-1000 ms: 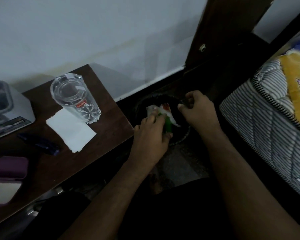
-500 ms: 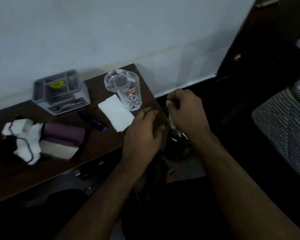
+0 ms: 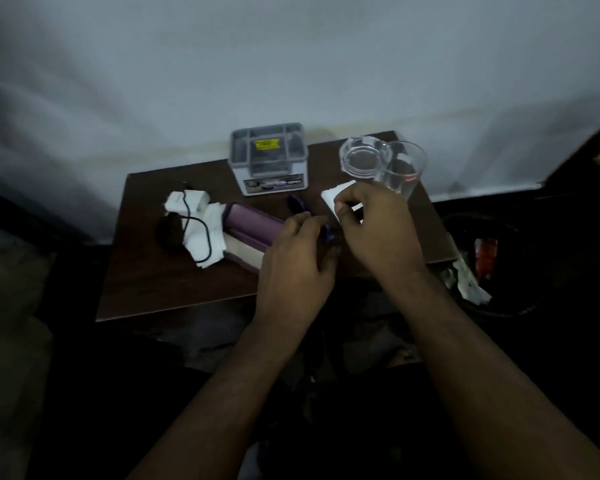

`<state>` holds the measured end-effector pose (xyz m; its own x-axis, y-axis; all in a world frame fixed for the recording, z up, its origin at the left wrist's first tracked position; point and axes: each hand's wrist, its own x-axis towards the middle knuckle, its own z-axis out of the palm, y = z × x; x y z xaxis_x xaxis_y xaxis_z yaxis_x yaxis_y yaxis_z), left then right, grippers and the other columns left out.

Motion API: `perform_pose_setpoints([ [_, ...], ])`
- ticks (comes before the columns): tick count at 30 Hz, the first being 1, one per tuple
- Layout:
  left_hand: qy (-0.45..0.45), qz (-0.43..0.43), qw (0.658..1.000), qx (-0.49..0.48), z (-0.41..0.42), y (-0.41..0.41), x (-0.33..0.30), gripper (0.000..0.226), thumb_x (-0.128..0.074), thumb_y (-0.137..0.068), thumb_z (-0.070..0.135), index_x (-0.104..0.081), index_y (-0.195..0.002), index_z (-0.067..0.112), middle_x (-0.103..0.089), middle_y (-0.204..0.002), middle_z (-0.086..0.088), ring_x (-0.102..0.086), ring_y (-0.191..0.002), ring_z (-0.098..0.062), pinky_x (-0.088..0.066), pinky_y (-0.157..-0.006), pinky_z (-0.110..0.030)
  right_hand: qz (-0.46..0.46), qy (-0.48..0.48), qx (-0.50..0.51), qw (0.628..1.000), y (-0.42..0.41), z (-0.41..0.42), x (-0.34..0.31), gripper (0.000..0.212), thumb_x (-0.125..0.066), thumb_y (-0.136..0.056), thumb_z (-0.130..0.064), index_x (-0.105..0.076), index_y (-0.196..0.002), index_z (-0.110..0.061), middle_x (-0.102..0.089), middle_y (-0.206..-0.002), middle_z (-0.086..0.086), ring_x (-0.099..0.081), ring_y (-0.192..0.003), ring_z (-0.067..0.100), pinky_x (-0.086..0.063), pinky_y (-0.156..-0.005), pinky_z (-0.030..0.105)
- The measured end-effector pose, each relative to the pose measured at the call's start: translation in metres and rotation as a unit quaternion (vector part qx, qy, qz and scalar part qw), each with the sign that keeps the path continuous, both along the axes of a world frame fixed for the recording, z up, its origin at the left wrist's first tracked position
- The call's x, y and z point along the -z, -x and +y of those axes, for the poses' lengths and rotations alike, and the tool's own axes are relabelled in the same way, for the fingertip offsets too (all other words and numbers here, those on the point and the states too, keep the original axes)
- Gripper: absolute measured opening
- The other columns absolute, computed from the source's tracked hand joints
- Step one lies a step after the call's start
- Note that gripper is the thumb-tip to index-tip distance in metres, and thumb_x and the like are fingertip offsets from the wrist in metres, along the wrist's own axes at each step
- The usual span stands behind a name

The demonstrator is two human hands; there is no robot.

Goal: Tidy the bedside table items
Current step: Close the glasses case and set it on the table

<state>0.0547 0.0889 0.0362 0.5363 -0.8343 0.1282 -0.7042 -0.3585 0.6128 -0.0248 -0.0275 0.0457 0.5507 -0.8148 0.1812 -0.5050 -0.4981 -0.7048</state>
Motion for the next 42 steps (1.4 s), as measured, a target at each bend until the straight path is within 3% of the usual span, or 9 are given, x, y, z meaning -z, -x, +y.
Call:
perform_pose_setpoints([
  [10, -0.032, 0.038, 0.992, -0.114, 0.030, -0.070, -0.008, 0.054, -0.072, -0.090, 0.032, -0.055, -0.138, 0.014, -0.055, -0.138, -0.008, -0.054, -0.126, -0.029, -0.048, -0.102, -0.045, 0.050, -0.018, -0.037, 0.998, -0.066, 0.014, -0.007, 0.015, -0.066, -0.093, -0.021, -0.073, -0.105, -0.017, -0.068, -0.110, 0.009, -0.066, -0.100, 0.027, -0.053, -0.089, 0.041],
  [15, -0.128, 0.058, 0.983, -0.121, 0.038, -0.089, 0.000, 0.049, -0.077, -0.084, 0.039, -0.063, -0.126, 0.018, -0.050, -0.128, -0.010, -0.047, -0.122, -0.031, -0.047, -0.100, -0.046, 0.219, -0.041, -0.055, 0.973, -0.073, 0.008, 0.005, 0.046, -0.072, -0.090, -0.024, -0.058, -0.132, -0.012, -0.054, -0.130, 0.021, -0.053, -0.121, 0.040, -0.047, -0.099, 0.043],
  [17, -0.162, 0.053, 0.980, -0.101, 0.038, -0.091, 0.004, 0.042, -0.076, -0.084, 0.040, -0.067, -0.120, 0.021, -0.051, -0.127, -0.008, -0.046, -0.120, -0.031, -0.046, -0.098, -0.042, 0.264, -0.052, -0.067, 0.961, -0.071, 0.004, 0.009, 0.046, -0.072, -0.090, -0.025, -0.057, -0.132, -0.014, -0.055, -0.131, 0.021, -0.053, -0.122, 0.041, -0.046, -0.100, 0.043],
  [20, -0.209, 0.061, 0.973, -0.080, 0.038, -0.092, 0.009, 0.051, -0.072, -0.086, 0.048, -0.065, -0.131, 0.025, -0.050, -0.139, -0.008, -0.041, -0.127, -0.033, -0.041, -0.101, -0.040, 0.319, -0.062, -0.076, 0.943, -0.069, 0.001, 0.013, 0.036, -0.071, -0.091, -0.034, -0.066, -0.124, -0.022, -0.062, -0.131, 0.011, -0.055, -0.123, 0.037, -0.045, -0.104, 0.047],
  [24, -0.261, 0.073, 0.958, -0.091, 0.039, -0.088, 0.011, 0.066, -0.066, -0.087, 0.059, -0.054, -0.143, 0.025, -0.021, -0.165, -0.014, -0.022, -0.146, -0.036, -0.035, -0.110, -0.048, 0.392, -0.070, -0.114, 0.910, -0.070, 0.003, 0.022, 0.039, -0.068, -0.091, -0.045, -0.067, -0.115, -0.015, -0.062, -0.123, 0.013, -0.058, -0.116, 0.037, -0.048, -0.101, 0.050],
  [27, -0.284, 0.069, 0.950, -0.112, 0.041, -0.088, 0.011, 0.070, -0.065, -0.087, 0.062, -0.051, -0.140, 0.020, -0.010, -0.168, -0.018, -0.018, -0.150, -0.038, -0.035, -0.112, -0.050, 0.370, -0.080, -0.113, 0.919, -0.070, 0.004, 0.025, 0.036, -0.070, -0.090, -0.040, -0.067, -0.102, -0.007, -0.064, -0.110, 0.019, -0.063, -0.103, 0.037, -0.050, -0.084, 0.039],
  [30, -0.285, 0.071, 0.949, -0.112, 0.044, -0.086, 0.010, 0.074, -0.065, -0.086, 0.063, -0.048, -0.141, 0.016, -0.011, -0.167, -0.020, -0.022, -0.148, -0.039, -0.037, -0.111, -0.050, 0.337, -0.078, -0.080, 0.935, -0.066, 0.005, 0.023, 0.030, -0.071, -0.090, -0.038, -0.062, -0.089, -0.009, -0.061, -0.090, 0.014, -0.064, -0.095, 0.037, -0.041, -0.072, 0.033],
  [37, -0.250, 0.109, 0.956, -0.107, 0.048, -0.080, 0.012, 0.069, -0.068, -0.087, 0.059, -0.053, -0.134, 0.012, -0.037, -0.150, -0.018, -0.040, -0.136, -0.033, -0.045, -0.107, -0.046, 0.266, 0.010, -0.034, 0.963, -0.054, 0.011, 0.003, 0.029, -0.069, -0.093, -0.035, -0.074, -0.104, -0.008, -0.069, -0.097, 0.015, -0.066, -0.098, 0.036, -0.047, -0.075, 0.034],
  [42, -0.217, 0.154, 0.959, -0.095, 0.046, -0.079, 0.014, 0.064, -0.072, -0.086, 0.055, -0.059, -0.126, 0.007, -0.057, -0.132, -0.015, -0.055, -0.124, -0.031, -0.051, -0.100, -0.046, 0.080, 0.054, -0.075, 0.992, -0.057, 0.023, -0.008, 0.017, -0.068, -0.093, -0.017, -0.078, -0.105, -0.011, -0.072, -0.107, 0.007, -0.067, -0.097, 0.025, -0.049, -0.084, 0.031],
])
